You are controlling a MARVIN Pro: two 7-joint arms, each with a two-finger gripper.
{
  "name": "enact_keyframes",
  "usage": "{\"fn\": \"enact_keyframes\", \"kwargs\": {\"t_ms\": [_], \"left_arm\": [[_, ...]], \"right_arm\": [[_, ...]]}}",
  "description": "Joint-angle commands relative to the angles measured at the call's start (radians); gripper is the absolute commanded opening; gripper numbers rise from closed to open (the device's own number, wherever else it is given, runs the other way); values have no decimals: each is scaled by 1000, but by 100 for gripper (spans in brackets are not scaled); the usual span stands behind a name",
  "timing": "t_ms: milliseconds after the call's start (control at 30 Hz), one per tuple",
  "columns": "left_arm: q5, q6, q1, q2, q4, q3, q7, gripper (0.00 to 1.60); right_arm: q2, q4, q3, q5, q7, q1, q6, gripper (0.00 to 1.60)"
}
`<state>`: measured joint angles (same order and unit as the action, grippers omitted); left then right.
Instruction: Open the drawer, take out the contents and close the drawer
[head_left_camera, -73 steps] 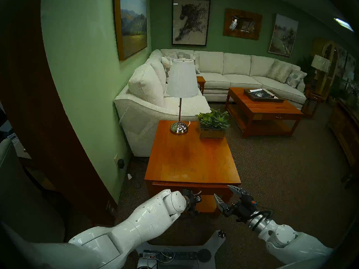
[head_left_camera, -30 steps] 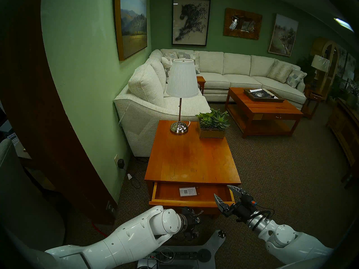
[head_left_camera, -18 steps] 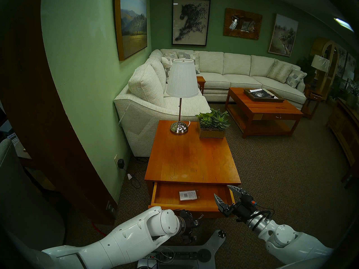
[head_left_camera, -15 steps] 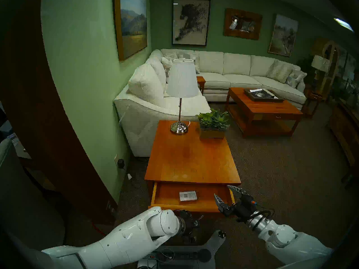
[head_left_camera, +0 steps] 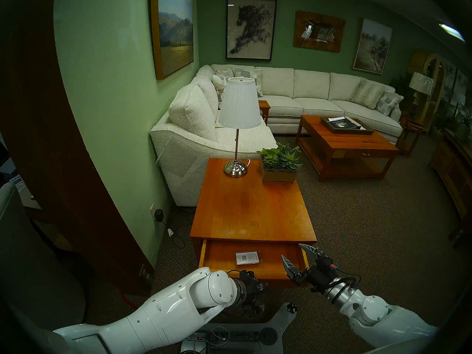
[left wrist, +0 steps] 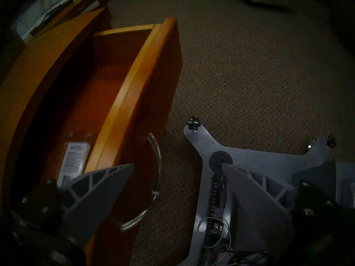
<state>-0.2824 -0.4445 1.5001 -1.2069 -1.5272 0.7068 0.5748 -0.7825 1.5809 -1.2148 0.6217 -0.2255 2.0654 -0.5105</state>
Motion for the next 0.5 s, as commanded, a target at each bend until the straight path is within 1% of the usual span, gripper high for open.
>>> {"fn": "enact_keyframes", "kwargs": {"t_ms": [0,100,167,267,367,400,433,467], "left_arm": [[81,-31,-15,11,-110,53,83,160],[100,-63,-5,35,-160,63,118,160],[105,-76,-2,42,-174,66,127,160],[109,-90,-1,33,-166,77,119,160],[109,-107,-14,2,-123,92,96,160],[110,-129,-29,-32,-76,104,77,160],[108,-138,-40,-52,-49,109,64,160],[108,-138,-40,-52,-49,109,64,160]], "right_arm": [[1,22,-9,2,0,-9,-8,160],[1,23,-9,2,0,-9,-8,160],[2,24,-9,2,1,-8,-7,160],[2,24,-10,2,1,-8,-7,160],[2,24,-10,2,1,-8,-7,160],[2,24,-9,2,1,-8,-7,160],[2,23,-9,2,1,-8,-7,160],[2,23,-9,2,1,-8,-7,160]]}}
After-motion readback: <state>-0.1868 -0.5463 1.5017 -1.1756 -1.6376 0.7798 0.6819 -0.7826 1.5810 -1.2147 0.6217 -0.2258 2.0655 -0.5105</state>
